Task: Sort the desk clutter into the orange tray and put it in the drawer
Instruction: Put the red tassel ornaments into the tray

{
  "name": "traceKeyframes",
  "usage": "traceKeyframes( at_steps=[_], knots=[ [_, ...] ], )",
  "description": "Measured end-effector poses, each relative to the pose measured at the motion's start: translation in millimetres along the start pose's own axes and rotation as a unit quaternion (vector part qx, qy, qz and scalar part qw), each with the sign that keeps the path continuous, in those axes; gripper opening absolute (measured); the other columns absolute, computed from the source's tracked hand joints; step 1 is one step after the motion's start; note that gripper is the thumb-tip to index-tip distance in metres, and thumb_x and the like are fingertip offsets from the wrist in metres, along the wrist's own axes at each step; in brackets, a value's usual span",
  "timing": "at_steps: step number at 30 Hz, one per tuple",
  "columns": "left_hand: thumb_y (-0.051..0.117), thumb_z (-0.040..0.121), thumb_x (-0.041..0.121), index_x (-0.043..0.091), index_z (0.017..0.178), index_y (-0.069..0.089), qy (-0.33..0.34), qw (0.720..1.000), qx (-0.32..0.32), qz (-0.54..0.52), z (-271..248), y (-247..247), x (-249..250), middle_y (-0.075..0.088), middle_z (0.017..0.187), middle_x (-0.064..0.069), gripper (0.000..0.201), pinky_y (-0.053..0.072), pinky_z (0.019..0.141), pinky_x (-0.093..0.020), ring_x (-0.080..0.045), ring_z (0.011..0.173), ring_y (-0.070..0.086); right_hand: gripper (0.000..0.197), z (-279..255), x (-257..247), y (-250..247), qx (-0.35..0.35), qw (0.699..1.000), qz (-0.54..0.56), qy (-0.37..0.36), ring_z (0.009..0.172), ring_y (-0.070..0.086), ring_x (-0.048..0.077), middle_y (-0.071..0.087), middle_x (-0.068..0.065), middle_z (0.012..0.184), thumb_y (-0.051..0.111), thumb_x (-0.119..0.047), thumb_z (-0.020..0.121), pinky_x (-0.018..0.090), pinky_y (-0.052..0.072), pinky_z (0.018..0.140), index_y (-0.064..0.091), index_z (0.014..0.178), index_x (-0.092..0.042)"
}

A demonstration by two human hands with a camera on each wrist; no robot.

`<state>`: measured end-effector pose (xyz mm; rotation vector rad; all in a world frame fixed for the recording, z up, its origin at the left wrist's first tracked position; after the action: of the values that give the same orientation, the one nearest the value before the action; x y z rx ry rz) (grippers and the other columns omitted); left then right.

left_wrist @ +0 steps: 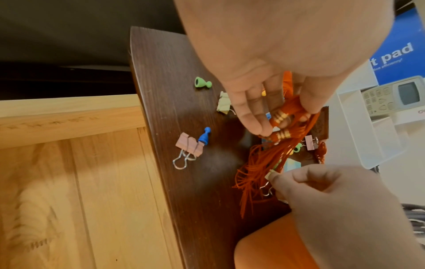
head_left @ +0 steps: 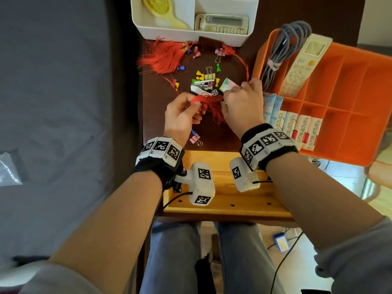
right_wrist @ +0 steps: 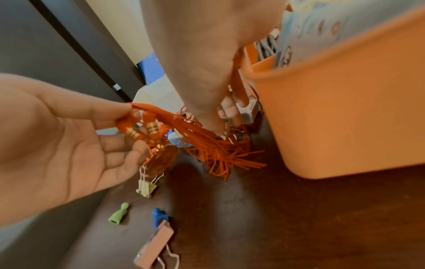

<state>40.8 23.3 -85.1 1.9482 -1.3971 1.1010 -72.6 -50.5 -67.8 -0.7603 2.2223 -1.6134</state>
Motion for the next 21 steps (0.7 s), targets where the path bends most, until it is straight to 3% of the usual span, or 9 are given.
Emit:
traceKeyframes(
  at_steps=[4,10,14,17,19,21],
  knots=[
    [0.048,0.076,0.016,0.017,0.068,0.056,0.013,1.000,0.005,-0.016,-4,-2,14,0.059,0.063,-0.001,0.011,0.044,0.053,-0.021,-0.012,0.054,0.052,0.021,2,3,0,0.011,1.000,0.005,0.013,0.090,0.058,0.035,0.068,0.017,0.084,0.050,-0.016,0.089,0.038,0.014,0.095,0.066,0.086,-0.003],
    [0.047,0.075,0.013,0.014,0.063,0.052,0.035,0.999,0.002,-0.029,-6,1,29,0.054,0.053,0.005,0.013,0.038,0.047,-0.018,-0.007,0.046,0.047,0.023,2,4,-2,0.025,0.999,0.047,0.013,0.097,0.056,0.036,0.067,0.017,0.096,0.053,-0.018,0.089,0.043,0.023,0.101,0.065,0.097,-0.002],
    [0.046,0.075,0.012,0.013,0.064,0.051,0.041,0.998,-0.012,-0.044,-8,6,37,0.048,0.058,-0.004,0.012,0.034,0.043,-0.017,-0.006,0.043,0.043,0.037,-4,3,-14,0.064,0.982,0.175,-0.013,0.100,0.056,0.035,0.060,0.015,0.106,0.059,-0.016,0.075,0.045,0.037,0.091,0.063,0.111,-0.007],
    [0.046,0.074,0.012,0.011,0.065,0.050,0.036,0.998,-0.025,-0.054,-10,11,41,0.045,0.058,-0.005,0.010,0.031,0.042,-0.018,-0.006,0.042,0.041,0.054,-8,-4,-19,0.031,0.949,0.307,-0.066,0.109,0.051,0.030,0.053,0.013,0.119,0.057,-0.027,0.071,0.040,0.041,0.089,0.056,0.122,-0.010],
    [0.046,0.074,0.012,0.011,0.064,0.050,0.034,0.997,-0.034,-0.059,-11,15,45,0.045,0.057,-0.005,0.011,0.029,0.040,-0.019,-0.006,0.041,0.040,0.049,-10,-6,-23,0.037,0.936,0.341,-0.080,0.108,0.050,0.029,0.053,0.012,0.120,0.054,-0.030,0.075,0.038,0.043,0.090,0.058,0.118,-0.008],
    [0.046,0.075,0.011,0.010,0.063,0.048,0.039,0.997,-0.036,-0.062,-12,17,49,0.044,0.056,-0.005,0.012,0.029,0.039,-0.016,-0.005,0.040,0.039,0.032,-11,-5,-26,0.057,0.930,0.352,-0.084,0.103,0.052,0.030,0.058,0.013,0.113,0.052,-0.019,0.081,0.040,0.045,0.088,0.062,0.108,-0.004]
  ],
)
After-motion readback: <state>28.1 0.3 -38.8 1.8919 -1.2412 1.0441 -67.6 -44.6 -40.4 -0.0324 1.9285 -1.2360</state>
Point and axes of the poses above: each hand's wrist, its own z-axis towards the middle knuckle, its own y-axis out of the palm, x = y × z, the point moved 7 cm from there along z, towards the middle knuckle
